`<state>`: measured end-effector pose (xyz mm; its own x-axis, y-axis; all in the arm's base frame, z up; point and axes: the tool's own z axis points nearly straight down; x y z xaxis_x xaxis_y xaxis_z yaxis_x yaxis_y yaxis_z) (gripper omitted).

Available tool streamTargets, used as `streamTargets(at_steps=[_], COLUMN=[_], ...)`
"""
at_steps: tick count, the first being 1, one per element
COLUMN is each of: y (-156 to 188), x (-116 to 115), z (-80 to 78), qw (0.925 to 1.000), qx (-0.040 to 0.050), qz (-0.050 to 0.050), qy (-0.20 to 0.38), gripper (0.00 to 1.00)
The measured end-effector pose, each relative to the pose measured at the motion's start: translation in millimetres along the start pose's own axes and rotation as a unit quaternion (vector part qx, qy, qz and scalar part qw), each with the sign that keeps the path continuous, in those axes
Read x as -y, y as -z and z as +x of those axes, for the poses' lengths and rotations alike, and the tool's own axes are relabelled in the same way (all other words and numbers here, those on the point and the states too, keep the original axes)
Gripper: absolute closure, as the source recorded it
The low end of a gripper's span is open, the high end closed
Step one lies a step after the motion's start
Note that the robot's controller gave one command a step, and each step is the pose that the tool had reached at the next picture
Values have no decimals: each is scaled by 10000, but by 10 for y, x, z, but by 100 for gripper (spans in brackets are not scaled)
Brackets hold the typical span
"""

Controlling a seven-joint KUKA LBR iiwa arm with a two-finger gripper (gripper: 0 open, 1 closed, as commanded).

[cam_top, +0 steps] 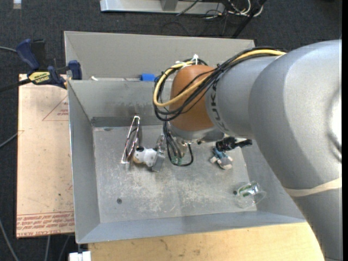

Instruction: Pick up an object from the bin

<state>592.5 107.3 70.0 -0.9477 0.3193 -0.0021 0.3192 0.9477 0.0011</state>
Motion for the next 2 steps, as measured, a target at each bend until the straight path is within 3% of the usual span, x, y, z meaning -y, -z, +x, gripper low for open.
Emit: streamTargets(at_steps=[2], y=[30], x=[4], z=[10], qw=[10000], qx=[-17], qz=[7], qy=[-1], gripper=[100])
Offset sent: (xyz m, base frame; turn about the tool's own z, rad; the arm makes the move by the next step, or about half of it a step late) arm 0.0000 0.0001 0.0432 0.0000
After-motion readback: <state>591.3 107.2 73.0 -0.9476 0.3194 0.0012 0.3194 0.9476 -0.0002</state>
